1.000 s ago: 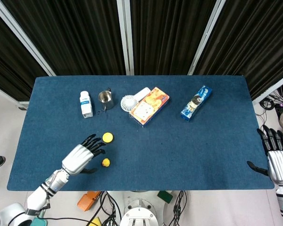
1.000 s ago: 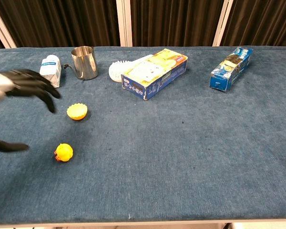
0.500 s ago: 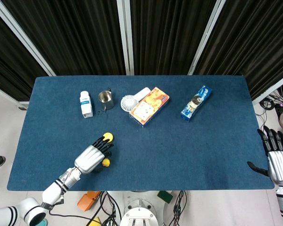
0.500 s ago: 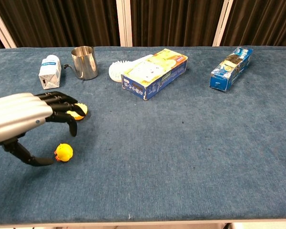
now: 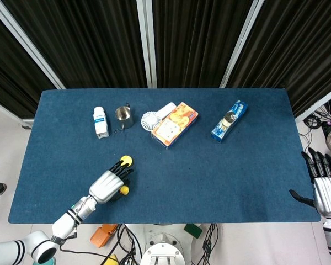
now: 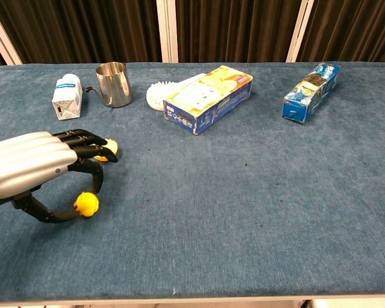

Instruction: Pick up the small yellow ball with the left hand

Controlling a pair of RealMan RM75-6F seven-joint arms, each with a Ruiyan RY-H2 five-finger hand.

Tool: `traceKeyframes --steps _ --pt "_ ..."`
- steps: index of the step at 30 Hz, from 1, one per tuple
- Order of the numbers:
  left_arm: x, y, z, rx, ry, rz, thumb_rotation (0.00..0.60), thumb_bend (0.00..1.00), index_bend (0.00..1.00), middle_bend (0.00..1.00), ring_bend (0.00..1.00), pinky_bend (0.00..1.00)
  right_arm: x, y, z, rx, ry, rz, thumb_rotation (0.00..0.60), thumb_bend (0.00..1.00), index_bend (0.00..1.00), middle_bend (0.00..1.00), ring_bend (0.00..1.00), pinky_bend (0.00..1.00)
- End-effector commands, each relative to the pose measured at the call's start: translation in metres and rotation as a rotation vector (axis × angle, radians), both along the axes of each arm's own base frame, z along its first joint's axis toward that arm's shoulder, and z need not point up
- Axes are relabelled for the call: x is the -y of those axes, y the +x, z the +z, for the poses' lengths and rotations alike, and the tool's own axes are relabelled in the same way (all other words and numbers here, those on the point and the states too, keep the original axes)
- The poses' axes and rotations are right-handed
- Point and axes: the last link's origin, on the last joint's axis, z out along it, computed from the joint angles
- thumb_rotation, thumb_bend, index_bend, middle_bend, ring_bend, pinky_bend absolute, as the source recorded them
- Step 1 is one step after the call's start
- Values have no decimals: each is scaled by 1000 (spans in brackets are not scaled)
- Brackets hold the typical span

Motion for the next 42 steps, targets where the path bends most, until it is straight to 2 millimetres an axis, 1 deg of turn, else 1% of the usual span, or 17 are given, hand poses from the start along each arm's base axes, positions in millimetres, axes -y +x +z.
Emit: traceKeyframes --steps 1,3,8,12,14,18,21,24,31,36,42 --pt "0 0 0 4 1 2 600 395 507 126 23 5 0 0 0 0 -1 -1 600 146 0 37 0 60" --pt "-1 1 1 14 4 6 600 417 522 127 23 5 0 0 1 1 -3 -1 600 146 0 37 0 60" --pt "-8 5 11 65 29 26 600 410 527 128 23 5 0 0 1 2 -4 1 600 146 0 37 0 60" --pt "-23 13 25 104 86 30 600 397 527 128 23 5 1 0 1 1 -5 5 600 145 0 37 0 60" --pt "-34 19 28 116 111 43 600 385 527 128 23 5 1 1 1 1 -4 6 600 146 0 37 0 60" --pt "-58 29 26 126 130 75 600 375 527 128 23 5 2 0 1 2 -2 4 600 146 0 37 0 60" --pt "-70 34 20 121 137 93 600 373 524 128 23 5 1 -1 1 3 -4 -1 600 146 0 37 0 60" --pt "-79 35 13 106 138 117 600 370 517 127 23 4 1 -3 2 4 -5 -6 600 146 0 37 0 60" --pt "-86 27 7 68 143 159 600 360 505 128 23 5 0 -5 3 6 -8 -12 600 145 0 37 0 60" --pt "-86 22 8 57 150 171 600 359 495 128 23 4 1 -4 2 6 -7 -10 600 146 0 37 0 60" --pt "-86 20 7 51 147 174 600 349 448 127 18 4 2 -4 1 5 -4 -9 600 146 0 37 0 60"
